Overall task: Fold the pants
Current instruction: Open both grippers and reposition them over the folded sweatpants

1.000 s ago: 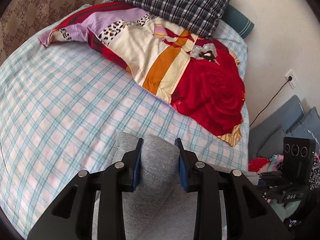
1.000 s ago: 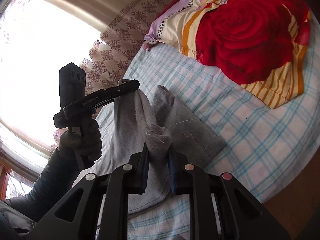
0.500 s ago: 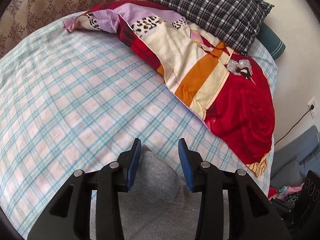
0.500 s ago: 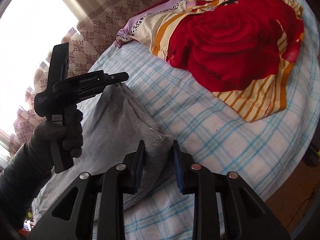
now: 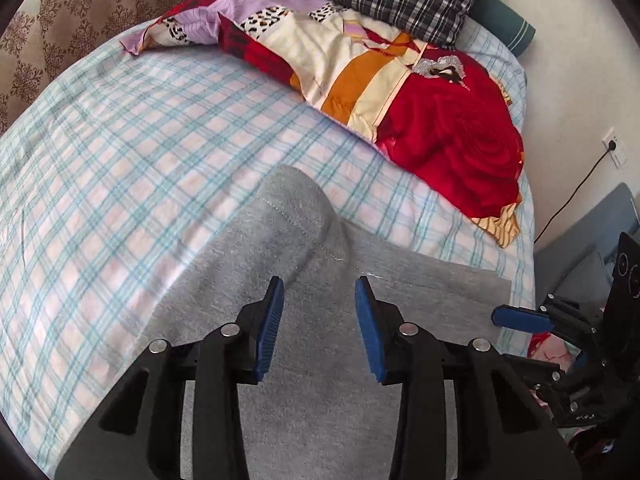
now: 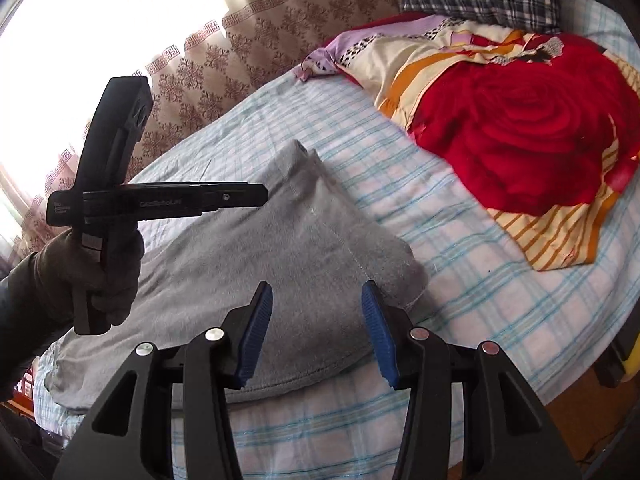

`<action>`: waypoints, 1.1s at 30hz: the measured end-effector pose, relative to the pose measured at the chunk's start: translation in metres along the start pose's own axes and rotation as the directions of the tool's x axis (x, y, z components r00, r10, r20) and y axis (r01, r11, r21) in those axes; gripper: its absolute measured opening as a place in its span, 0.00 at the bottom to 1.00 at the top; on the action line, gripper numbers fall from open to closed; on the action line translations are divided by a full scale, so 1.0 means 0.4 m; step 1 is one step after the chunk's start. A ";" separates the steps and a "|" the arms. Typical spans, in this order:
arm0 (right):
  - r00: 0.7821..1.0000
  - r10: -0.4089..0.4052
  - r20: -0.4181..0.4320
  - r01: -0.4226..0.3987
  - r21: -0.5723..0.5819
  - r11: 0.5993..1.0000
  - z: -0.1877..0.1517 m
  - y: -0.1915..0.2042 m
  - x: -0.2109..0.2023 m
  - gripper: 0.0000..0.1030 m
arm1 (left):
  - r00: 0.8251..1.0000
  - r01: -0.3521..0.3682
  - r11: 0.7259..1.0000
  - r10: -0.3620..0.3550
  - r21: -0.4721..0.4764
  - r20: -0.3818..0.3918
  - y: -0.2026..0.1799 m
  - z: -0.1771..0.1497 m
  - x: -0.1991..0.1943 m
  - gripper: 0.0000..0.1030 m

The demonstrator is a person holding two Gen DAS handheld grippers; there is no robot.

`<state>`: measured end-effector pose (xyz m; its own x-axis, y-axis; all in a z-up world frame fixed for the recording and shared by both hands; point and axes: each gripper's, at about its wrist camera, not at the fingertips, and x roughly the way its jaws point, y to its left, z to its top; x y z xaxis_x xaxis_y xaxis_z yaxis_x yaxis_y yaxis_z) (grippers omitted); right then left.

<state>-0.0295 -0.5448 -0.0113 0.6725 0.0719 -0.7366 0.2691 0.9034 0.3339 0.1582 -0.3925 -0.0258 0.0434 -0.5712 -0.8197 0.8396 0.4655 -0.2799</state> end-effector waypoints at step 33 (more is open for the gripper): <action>0.995 0.102 -0.017 -0.090 0.342 0.935 -0.022 -0.159 0.010 0.61 | 0.999 -0.005 0.995 0.001 -0.096 -0.036 -0.076 0.079 0.132 0.70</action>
<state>-0.0500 -0.5982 -0.0409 0.6848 0.1709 -0.7084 0.4268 0.6938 0.5801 0.1522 -0.4580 -0.0447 0.0245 -0.5456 -0.8377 0.7835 0.5309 -0.3229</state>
